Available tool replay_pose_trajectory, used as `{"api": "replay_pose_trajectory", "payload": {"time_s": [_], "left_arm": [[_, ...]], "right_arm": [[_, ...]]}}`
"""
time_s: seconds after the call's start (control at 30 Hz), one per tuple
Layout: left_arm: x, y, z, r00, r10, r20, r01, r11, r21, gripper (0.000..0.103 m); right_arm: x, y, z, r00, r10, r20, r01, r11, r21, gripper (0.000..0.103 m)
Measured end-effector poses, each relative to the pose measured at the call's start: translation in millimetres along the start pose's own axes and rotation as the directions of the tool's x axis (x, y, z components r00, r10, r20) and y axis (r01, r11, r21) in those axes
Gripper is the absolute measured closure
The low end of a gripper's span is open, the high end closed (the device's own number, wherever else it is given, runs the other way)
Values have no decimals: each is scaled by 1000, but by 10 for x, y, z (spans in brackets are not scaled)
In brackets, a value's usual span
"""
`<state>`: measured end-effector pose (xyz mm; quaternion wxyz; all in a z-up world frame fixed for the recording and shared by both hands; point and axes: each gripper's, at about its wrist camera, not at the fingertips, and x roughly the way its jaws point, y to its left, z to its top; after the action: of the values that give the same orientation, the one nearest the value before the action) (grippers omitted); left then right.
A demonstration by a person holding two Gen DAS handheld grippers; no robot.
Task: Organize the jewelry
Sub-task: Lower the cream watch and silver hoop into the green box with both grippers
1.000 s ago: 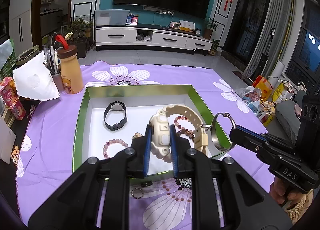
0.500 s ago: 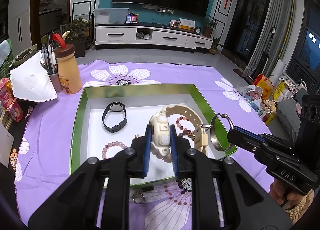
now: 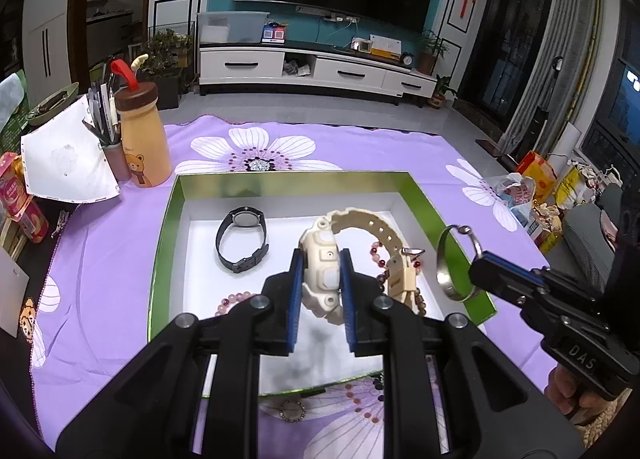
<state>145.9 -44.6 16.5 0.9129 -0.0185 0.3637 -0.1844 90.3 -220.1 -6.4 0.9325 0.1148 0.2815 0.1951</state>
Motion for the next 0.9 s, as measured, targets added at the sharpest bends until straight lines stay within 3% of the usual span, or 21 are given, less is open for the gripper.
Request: {"api": "replay_pose_trajectory", "payload": {"time_s": [0.9], "left_arm": [[334, 78, 61, 998, 41, -58, -41, 999, -3, 86]], "right_arm": [[281, -106, 57, 995, -89, -49, 88, 996, -20, 98]]}}
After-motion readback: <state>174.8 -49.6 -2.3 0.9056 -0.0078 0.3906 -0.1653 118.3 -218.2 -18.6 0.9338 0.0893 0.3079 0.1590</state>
